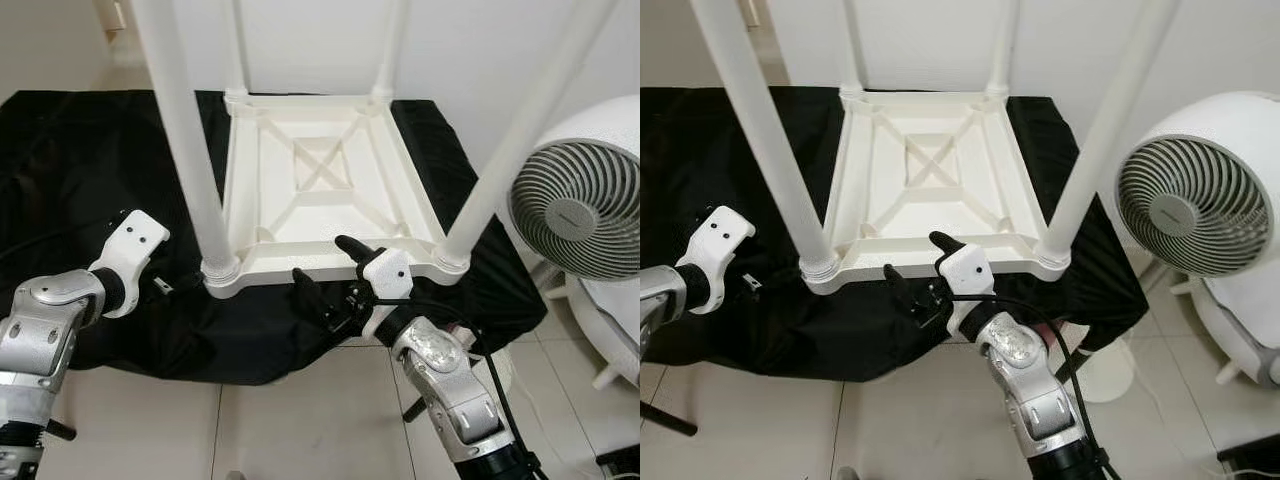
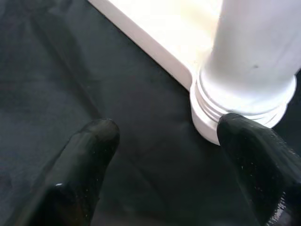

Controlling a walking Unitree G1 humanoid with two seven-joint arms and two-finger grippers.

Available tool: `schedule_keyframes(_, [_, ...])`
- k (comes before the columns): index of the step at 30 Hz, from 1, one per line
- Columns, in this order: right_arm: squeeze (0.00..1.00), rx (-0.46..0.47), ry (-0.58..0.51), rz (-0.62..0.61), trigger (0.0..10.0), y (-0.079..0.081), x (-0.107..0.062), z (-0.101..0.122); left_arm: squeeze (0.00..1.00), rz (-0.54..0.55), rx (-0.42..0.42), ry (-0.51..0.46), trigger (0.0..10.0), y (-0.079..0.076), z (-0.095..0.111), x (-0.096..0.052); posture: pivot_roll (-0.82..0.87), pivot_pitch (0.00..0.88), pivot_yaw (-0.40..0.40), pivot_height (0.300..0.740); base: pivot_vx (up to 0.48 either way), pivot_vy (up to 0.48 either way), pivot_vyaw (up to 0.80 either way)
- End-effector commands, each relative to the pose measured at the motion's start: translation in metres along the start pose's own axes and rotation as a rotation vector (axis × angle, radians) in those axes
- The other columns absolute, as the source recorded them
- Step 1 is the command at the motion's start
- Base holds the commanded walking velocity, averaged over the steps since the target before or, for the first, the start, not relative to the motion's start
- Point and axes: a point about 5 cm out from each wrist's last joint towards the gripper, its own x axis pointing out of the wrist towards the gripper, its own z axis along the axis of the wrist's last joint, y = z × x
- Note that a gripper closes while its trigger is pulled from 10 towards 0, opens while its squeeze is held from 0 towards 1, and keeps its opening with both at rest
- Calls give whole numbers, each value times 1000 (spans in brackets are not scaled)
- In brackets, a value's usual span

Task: Building children table

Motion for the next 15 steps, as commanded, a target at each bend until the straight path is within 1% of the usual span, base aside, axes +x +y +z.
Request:
schedule_keyframes(1, [0, 16, 11, -7, 10000, -1, 0, -2, 0, 470, 2, 26, 10000, 18, -5, 1, -9, 100, -4, 740, 0, 0, 0])
schedule_keyframes(3, [0, 17, 17, -9, 10000, -3, -3, -1, 0, 447, -24, 18, 10000, 9, -2, 17, -26, 103, -2, 740, 0, 0, 0])
schedule_keyframes(4, [0, 16, 20, -9, 10000, -3, -3, -1, 0, 432, -31, 11, 10000, 5, -1, 22, -26, 103, -2, 740, 0, 0, 0])
schedule_keyframes(5, [0, 16, 22, -9, 10000, -4, -4, -1, 0, 423, -34, 6, 10000, 3, 0, 25, -26, 103, -2, 740, 0, 0, 0])
schedule_keyframes(7, [0, 16, 22, -9, 10000, -4, -4, -1, 0, 419, -34, 3, 10000, 3, 0, 25, -26, 103, -2, 740, 0, 0, 0])
schedule_keyframes(8, [0, 15, 23, -10, 10000, -4, -3, -1, 0, 373, -29, -21, 10000, -3, 6, 32, -35, 105, 2, 740, 0, 0, 0])
schedule_keyframes(9, [0, 15, 23, -10, 10000, -4, -3, -1, 0, 373, -29, -21, 10000, -3, 6, 32, -35, 105, 2, 740, 0, 0, 0])
schedule_keyframes(11, [0, 16, 20, -14, 10000, -4, -1, -1, 0, 242, -33, -104, 10000, -21, 25, 45, -38, 104, 4, 740, 0, 0, 0])
schedule_keyframes(12, [0, 17, 18, -15, 10000, -4, 0, 0, 0, 197, -36, -133, 10000, -26, 32, 49, -35, 103, 4, 740, 0, 0, 0])
schedule_keyframes(13, [0, 16, 17, -14, 10000, -4, 1, 0, 0, 143, -24, -165, 10000, -33, 39, 52, -32, 104, 4, 740, 0, 0, 0])
schedule_keyframes(15, [0, 15, 16, -13, 10000, -5, 3, 0, 0, 82, -6, -193, 10000, -42, 47, 56, -26, 103, 2, 740, 0, 0, 0])
